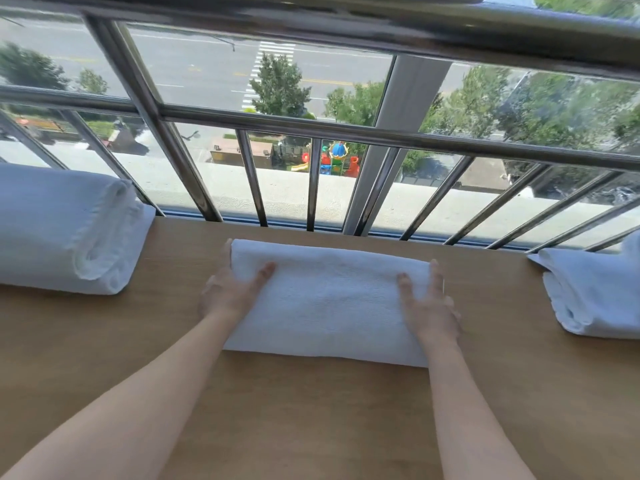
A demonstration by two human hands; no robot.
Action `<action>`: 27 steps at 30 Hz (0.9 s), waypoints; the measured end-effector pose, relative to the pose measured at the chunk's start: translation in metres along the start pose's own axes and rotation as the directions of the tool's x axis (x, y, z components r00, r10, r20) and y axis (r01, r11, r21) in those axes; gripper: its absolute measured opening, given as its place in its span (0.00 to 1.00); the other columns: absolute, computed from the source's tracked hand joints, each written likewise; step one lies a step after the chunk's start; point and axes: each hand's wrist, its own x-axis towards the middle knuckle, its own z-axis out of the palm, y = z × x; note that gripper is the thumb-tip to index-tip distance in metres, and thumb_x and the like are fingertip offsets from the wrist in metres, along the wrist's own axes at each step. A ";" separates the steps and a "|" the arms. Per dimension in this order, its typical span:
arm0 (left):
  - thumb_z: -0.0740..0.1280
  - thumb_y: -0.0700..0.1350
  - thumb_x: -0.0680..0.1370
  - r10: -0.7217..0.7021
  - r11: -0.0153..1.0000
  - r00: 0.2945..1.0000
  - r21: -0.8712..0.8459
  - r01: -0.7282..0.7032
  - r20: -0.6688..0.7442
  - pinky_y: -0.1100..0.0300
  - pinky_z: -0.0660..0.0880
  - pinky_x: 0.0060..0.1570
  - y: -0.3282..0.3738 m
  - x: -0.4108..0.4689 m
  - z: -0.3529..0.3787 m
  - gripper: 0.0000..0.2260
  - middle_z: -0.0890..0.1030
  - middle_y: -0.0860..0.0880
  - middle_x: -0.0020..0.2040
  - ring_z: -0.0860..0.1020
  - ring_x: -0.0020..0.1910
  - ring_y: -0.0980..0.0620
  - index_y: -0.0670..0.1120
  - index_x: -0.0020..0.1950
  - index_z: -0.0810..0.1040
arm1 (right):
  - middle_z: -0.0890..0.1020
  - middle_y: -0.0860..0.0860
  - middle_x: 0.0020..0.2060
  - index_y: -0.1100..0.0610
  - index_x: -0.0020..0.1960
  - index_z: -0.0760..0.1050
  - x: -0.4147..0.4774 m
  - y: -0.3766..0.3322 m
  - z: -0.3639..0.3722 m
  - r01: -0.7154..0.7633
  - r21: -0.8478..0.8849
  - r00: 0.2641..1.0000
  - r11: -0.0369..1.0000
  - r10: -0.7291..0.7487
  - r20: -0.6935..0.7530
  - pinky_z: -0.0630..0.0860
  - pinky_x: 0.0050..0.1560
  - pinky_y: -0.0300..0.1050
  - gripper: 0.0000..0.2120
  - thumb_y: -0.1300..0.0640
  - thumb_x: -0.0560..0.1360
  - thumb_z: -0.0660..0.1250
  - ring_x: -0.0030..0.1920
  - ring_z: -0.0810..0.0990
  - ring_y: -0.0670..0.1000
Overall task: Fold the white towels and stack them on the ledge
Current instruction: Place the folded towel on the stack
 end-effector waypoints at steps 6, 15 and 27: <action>0.64 0.77 0.67 0.068 0.993 0.998 -0.093 -0.068 -0.007 0.47 0.73 0.54 0.000 -0.002 -0.017 0.41 0.80 0.46 0.60 0.77 0.58 0.39 0.67 0.75 0.53 | 0.71 0.62 0.69 0.41 0.79 0.51 -0.020 -0.004 -0.004 0.009 0.092 1.000 0.996 -0.009 -0.007 0.65 0.67 0.59 0.36 0.29 0.76 0.56 0.67 0.69 0.64; 0.67 0.70 0.70 0.214 0.947 0.973 -0.223 -0.229 -0.089 0.53 0.66 0.51 -0.017 0.000 -0.117 0.36 0.76 0.51 0.66 0.76 0.61 0.42 0.72 0.73 0.52 | 0.71 0.57 0.71 0.43 0.78 0.53 -0.100 -0.082 0.011 0.082 0.127 0.992 0.989 -0.069 -0.107 0.66 0.66 0.57 0.36 0.31 0.76 0.58 0.70 0.68 0.61; 0.65 0.72 0.70 0.314 0.881 0.938 -0.325 -0.345 -0.146 0.54 0.67 0.51 -0.136 0.072 -0.345 0.30 0.75 0.56 0.54 0.72 0.53 0.50 0.78 0.68 0.53 | 0.76 0.55 0.67 0.42 0.75 0.58 -0.250 -0.286 0.063 0.195 0.026 0.958 0.980 -0.185 -0.220 0.68 0.64 0.56 0.32 0.30 0.75 0.58 0.66 0.71 0.64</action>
